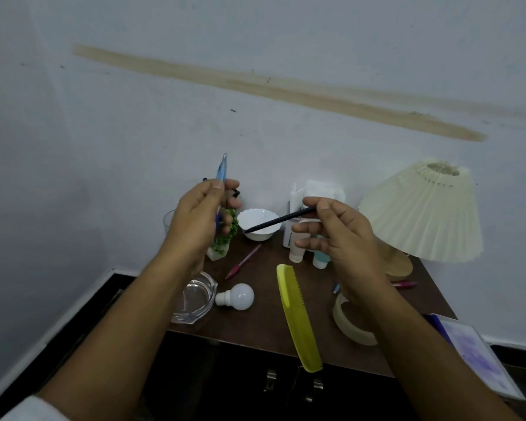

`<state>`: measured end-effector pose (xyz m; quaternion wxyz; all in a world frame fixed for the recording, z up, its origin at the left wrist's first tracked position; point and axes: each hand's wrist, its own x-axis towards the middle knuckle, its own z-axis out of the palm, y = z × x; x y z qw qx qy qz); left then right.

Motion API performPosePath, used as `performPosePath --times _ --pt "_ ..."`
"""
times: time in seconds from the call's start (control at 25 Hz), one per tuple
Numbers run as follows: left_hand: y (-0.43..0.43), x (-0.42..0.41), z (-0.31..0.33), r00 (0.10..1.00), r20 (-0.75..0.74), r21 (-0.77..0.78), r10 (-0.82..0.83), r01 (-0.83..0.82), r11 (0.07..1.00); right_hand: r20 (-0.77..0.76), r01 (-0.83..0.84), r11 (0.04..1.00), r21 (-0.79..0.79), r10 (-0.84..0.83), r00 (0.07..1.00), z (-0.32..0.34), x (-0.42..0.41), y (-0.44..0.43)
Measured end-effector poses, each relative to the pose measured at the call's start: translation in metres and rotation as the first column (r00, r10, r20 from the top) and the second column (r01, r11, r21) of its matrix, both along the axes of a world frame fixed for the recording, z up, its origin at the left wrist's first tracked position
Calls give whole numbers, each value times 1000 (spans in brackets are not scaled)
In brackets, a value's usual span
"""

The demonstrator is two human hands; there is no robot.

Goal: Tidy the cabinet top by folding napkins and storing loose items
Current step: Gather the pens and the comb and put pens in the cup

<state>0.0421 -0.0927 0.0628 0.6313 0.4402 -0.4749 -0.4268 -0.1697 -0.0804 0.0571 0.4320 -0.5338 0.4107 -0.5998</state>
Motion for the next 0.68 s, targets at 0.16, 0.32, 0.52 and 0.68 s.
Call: performPosePath --times 0.16,0.32,0.52,0.68 --pt "-23 19 22 998 -12 -74 58 -59 996 -85 79 989 -128 -90 992 8 18 -32" --pt "-65 44 42 962 233 -146 141 -109 983 -212 116 966 -231 -166 963 24 41 -80" --pt "-120 67 45 712 635 -229 299 -196 954 -340 139 929 -343 -261 903 32 65 -146" --pt "-155 78 26 514 813 -209 275 -183 961 -447 107 928 -356 -270 853 23 85 -184"
